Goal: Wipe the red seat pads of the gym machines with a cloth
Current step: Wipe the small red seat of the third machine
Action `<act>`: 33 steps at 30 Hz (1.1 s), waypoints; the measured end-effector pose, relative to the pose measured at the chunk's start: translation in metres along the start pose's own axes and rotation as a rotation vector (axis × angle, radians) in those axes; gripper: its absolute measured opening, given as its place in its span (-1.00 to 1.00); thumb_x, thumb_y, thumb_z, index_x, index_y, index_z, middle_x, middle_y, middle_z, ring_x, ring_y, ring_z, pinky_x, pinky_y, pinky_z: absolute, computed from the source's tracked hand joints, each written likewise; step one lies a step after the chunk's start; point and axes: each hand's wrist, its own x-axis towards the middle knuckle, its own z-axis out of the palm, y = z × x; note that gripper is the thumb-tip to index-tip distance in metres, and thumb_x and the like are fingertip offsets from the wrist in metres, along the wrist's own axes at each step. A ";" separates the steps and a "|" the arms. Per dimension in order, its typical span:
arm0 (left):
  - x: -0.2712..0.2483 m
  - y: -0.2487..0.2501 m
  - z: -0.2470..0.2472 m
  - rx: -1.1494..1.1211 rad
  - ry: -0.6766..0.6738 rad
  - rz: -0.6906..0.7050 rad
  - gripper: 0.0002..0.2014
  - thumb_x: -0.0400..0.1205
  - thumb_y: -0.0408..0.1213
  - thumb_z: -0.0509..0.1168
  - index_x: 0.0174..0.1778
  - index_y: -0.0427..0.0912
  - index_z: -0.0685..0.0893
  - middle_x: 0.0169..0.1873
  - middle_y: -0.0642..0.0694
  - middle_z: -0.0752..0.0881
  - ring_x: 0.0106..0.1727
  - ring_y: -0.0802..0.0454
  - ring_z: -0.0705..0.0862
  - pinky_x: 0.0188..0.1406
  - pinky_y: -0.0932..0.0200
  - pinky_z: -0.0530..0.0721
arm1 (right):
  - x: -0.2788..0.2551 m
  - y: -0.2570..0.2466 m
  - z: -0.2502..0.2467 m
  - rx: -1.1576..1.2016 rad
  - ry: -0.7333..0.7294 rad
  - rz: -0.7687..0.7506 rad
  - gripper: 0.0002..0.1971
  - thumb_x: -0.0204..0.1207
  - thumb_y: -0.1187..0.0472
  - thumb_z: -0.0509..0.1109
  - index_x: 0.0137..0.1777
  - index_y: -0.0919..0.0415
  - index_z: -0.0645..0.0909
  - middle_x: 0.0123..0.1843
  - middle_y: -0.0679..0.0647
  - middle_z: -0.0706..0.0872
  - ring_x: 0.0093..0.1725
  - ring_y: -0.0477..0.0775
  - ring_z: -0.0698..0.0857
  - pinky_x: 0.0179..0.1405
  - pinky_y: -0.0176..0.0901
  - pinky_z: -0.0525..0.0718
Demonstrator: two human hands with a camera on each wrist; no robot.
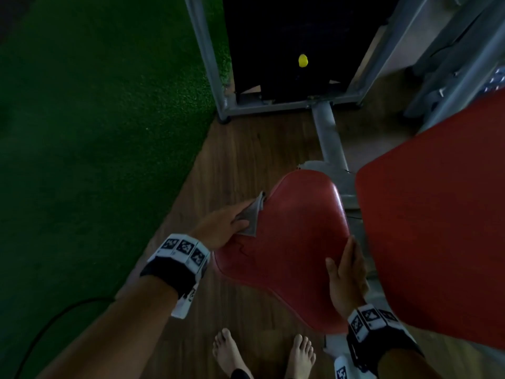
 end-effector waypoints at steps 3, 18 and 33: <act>0.017 0.012 0.004 0.096 -0.027 0.035 -0.40 0.74 -0.05 0.15 0.68 0.13 0.07 0.61 -0.05 0.30 0.57 0.01 0.33 0.54 0.01 0.31 | 0.000 0.000 0.000 0.012 -0.003 -0.001 -0.27 0.69 -0.06 0.09 0.69 -0.09 -0.31 0.74 0.00 -0.15 0.69 0.13 -0.03 0.56 0.31 0.07; -0.074 -0.010 0.016 -0.584 0.327 -0.239 -0.71 0.70 -0.15 0.25 0.34 -0.03 0.54 0.11 0.04 0.70 0.02 0.25 0.72 -0.08 0.24 0.71 | 0.002 0.000 -0.001 0.032 -0.003 -0.020 -0.24 0.61 -0.27 -0.01 0.69 -0.13 -0.30 0.74 -0.02 -0.15 0.68 0.22 0.02 0.53 0.38 0.07; -0.086 -0.003 0.078 -0.730 0.543 -0.232 -0.40 0.72 0.02 0.14 0.67 0.17 0.06 0.61 0.18 0.18 0.54 0.29 0.24 0.52 0.15 0.33 | -0.002 -0.005 -0.005 -0.002 -0.040 0.021 -0.30 0.71 -0.10 0.05 0.69 -0.14 -0.32 0.74 -0.03 -0.17 0.68 0.25 0.02 0.55 0.38 0.02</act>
